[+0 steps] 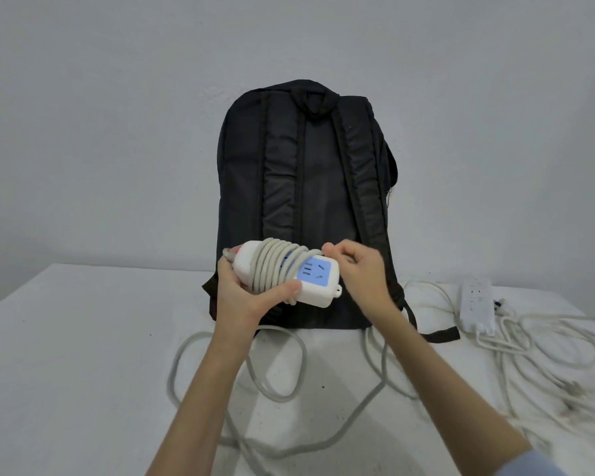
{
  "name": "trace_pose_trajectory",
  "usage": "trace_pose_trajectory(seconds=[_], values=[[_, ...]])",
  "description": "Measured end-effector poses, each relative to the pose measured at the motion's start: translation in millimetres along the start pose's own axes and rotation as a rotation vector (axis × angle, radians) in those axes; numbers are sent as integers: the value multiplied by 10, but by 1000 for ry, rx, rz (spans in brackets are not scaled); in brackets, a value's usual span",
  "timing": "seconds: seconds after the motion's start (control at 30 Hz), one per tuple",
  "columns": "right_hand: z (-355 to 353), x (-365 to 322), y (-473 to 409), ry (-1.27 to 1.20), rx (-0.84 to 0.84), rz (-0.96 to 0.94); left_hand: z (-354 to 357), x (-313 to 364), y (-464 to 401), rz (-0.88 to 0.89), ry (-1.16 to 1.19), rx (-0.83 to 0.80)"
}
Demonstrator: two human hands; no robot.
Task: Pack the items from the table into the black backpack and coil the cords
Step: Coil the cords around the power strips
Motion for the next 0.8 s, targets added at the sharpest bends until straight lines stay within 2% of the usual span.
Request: trace_pose_trajectory(seconds=[0.1, 0.2, 0.3, 0.4, 0.47, 0.6, 0.7, 0.8], values=[[233, 200, 136, -230, 12, 229, 44, -160, -25, -135, 144, 2], [335, 288, 248, -246, 78, 325, 62, -235, -39, -168, 200, 21], [393, 340, 390, -88, 141, 289, 95, -269, -19, -209, 288, 53], [539, 285, 613, 41, 81, 200, 86, -322, -7, -244, 359, 159], [671, 225, 877, -2, 13, 143, 11, -372, -13, -270, 371, 279], [683, 331, 1227, -64, -31, 200, -268, -380, -84, -238, 321, 498], [476, 302, 1082, 10, -25, 154, -389, -347, -130, -234, 373, 550], [242, 79, 886, 141, 42, -17, -403, -315, -134, -197, 303, 538]])
Point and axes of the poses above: each hand's wrist, its own y-axis away from the middle knuckle, its own z-axis out of the palm, x = y × z, the point moved 6 cm from there along -y, towards the middle knuckle, and after that the axes turned 11 degrees about x, right-handed, at the moved point
